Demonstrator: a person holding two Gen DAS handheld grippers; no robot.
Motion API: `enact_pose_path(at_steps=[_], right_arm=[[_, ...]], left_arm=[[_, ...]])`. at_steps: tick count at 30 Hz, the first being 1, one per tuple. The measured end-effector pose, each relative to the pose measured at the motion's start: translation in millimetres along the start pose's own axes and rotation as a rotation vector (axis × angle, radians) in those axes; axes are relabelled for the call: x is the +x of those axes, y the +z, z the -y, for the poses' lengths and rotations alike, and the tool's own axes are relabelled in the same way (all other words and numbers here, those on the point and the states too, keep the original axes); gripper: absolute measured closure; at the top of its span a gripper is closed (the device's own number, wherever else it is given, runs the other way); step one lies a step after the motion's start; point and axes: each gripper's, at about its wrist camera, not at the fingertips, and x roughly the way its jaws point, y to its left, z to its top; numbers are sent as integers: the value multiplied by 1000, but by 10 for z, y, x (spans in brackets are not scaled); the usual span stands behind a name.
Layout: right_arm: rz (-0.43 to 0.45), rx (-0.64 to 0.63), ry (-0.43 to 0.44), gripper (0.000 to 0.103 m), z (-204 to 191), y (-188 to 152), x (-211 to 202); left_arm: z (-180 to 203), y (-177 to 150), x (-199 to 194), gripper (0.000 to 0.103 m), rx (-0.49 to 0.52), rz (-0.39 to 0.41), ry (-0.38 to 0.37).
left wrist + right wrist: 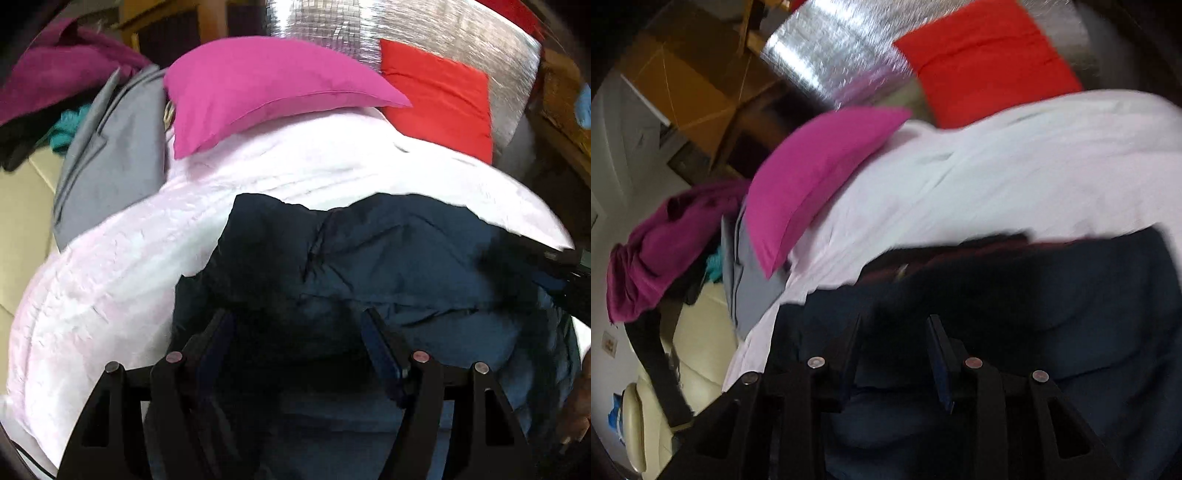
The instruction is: Fold large clothes
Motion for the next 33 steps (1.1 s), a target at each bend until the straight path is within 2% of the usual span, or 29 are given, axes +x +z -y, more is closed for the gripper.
enact_pose_path(at_steps=[2,4,9,17,20,24,27,30,33], right_arm=[[-19,47,-27,64,101,-30,215],[-21,84,-16,63,193,-62,283],[12,116,11,62,232,-21,145],[100,155,-21,62,343,-186,-636],[97,144,-100,62,436,-323,-941],[107,152,-143,60,577,-569,-1244],[86,155,-190,60,683,-735,-1333],[38,178,-186,60,799,-832,-1278],[9,147,-194,60,846,-856,-1173]], left_arm=[[88,-57,-34,31,63,18,21],[190,-92,-99,31,124,40,40],[278,-107,-229,31,224,153,85],[284,-46,-473,31,170,267,42],[293,-56,-538,31,160,282,31],[322,-63,-640,31,147,306,12],[337,-65,-709,31,144,323,-2],[348,-80,-767,31,144,335,-8],[363,-93,-793,31,144,340,-10]])
